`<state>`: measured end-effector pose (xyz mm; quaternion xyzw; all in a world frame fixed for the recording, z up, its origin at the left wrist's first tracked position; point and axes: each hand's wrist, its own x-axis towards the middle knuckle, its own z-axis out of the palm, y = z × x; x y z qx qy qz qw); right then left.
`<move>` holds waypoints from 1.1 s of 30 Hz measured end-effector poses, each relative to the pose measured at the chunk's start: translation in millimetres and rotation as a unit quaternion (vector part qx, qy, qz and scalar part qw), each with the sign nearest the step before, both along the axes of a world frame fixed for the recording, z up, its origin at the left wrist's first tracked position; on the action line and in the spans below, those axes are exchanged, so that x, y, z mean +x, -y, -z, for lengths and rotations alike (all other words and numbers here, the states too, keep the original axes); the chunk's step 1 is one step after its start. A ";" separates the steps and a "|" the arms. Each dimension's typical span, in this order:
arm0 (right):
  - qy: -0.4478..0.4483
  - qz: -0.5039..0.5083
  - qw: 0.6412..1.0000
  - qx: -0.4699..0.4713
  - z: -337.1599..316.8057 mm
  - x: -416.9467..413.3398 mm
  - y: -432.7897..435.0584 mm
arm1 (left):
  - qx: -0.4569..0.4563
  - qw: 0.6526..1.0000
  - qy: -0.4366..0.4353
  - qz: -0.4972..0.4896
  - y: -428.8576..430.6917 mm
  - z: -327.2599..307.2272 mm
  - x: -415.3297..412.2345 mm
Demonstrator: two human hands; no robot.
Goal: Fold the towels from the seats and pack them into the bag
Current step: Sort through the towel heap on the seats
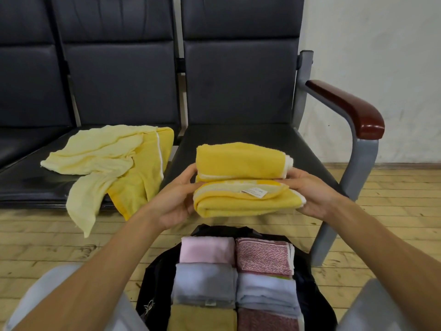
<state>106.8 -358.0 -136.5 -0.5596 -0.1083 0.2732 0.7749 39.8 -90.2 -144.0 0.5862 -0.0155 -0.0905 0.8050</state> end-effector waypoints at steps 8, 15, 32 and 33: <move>-0.063 0.028 0.996 -0.057 5.9 6.0 0.4 | -0.039 0.995 -0.097 -0.002 -7.7 10.8 5.0; -0.034 0.009 0.989 -0.145 12.2 2.0 -6.6 | 0.070 0.996 -0.054 -0.019 4.4 19.5 5.3; -0.016 0.009 0.967 -0.255 31.9 -9.5 -21.5 | 0.163 0.977 -0.080 -0.114 13.3 45.7 -4.4; -0.015 0.014 0.968 -0.252 32.4 -9.7 -21.6 | 0.168 0.977 -0.079 -0.107 10.9 47.6 -6.4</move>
